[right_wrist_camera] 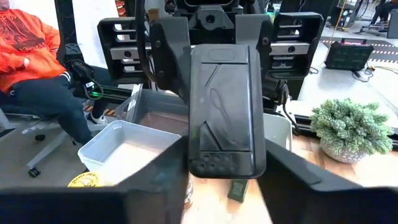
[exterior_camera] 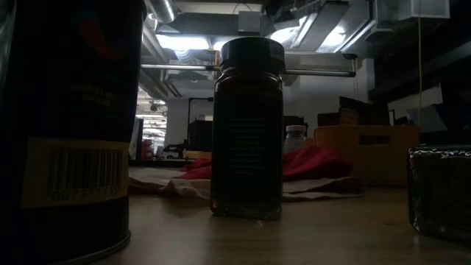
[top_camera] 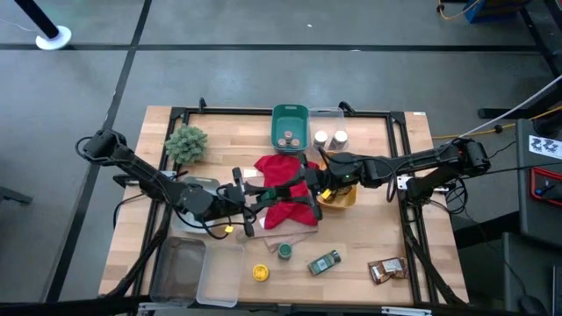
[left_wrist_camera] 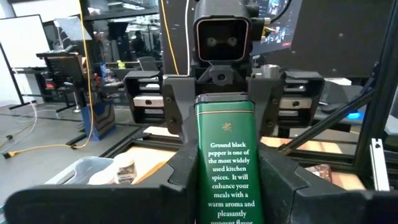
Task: Sort spices by type
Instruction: Put the top green seasoning can into the white bin
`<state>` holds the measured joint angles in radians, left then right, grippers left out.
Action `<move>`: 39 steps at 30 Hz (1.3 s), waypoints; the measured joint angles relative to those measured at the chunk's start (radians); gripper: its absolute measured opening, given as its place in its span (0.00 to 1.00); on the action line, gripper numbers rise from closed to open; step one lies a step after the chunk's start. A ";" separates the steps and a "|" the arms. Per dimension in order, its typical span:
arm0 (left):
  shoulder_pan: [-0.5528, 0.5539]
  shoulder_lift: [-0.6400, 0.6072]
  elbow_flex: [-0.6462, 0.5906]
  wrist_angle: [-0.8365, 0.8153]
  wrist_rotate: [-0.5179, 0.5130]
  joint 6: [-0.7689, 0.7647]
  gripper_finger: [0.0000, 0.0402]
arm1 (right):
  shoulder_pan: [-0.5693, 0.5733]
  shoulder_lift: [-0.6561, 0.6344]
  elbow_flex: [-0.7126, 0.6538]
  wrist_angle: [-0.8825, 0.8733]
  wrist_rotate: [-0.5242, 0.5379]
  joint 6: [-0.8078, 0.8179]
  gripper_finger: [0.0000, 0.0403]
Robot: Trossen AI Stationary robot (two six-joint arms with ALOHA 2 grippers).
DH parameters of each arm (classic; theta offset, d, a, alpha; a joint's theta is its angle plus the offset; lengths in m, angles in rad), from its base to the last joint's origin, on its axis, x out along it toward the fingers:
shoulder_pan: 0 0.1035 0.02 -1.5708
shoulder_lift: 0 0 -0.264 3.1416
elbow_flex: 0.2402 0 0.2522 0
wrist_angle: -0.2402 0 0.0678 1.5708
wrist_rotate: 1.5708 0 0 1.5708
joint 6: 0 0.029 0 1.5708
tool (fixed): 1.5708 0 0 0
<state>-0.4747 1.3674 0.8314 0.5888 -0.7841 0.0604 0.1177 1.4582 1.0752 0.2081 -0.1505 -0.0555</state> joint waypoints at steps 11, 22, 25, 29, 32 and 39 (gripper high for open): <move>0.010 0.000 0.000 -0.098 0.001 -0.076 0.34 | 0.000 0.001 0.000 -0.114 0.001 0.002 0.32; 0.073 0.000 0.000 -0.267 0.101 -0.378 0.49 | 0.000 0.001 0.000 -0.367 0.010 0.052 0.33; 0.112 0.000 0.000 -0.264 0.164 -0.426 0.52 | 0.000 0.001 0.000 -0.425 0.010 0.053 0.33; 0.177 0.000 0.000 -0.261 0.230 -0.505 0.54 | 0.000 0.001 0.000 -0.453 0.010 0.085 0.33; 0.221 0.013 0.000 -0.238 0.308 -0.548 0.53 | 0.000 0.001 0.000 -0.470 0.010 0.092 0.33; 0.254 0.082 0.022 -0.169 0.407 -0.455 0.53 | 0.000 0.001 0.000 -0.538 0.010 0.214 0.33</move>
<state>-0.2203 1.4493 0.8529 0.4200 -0.3767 -0.3941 0.1177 1.4593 1.0748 -0.3296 -0.1401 0.1586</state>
